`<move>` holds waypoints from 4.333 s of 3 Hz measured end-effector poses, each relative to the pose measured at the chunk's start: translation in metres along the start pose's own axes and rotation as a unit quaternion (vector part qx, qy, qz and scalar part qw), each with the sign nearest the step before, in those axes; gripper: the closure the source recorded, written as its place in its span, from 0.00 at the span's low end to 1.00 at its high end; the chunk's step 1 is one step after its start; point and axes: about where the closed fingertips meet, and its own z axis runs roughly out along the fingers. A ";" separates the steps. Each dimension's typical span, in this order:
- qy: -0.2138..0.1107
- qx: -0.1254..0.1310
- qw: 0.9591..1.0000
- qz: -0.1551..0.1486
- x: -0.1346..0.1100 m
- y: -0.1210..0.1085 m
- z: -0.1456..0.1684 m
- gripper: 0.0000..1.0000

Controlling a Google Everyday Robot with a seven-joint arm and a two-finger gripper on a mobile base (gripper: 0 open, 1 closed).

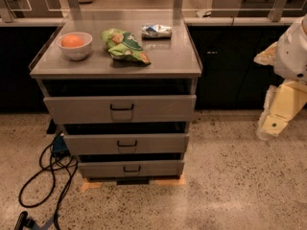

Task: Open top drawer

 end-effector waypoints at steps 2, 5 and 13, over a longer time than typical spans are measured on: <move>-0.054 -0.016 0.998 -0.014 -0.015 -0.008 0.027 0.00; -0.252 -0.076 0.965 -0.007 -0.196 -0.095 0.112 0.00; 0.012 -0.060 0.998 -0.002 -0.220 -0.020 0.332 0.00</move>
Offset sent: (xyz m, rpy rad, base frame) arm 0.0556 0.0528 -0.0627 0.3485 -0.0116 0.1995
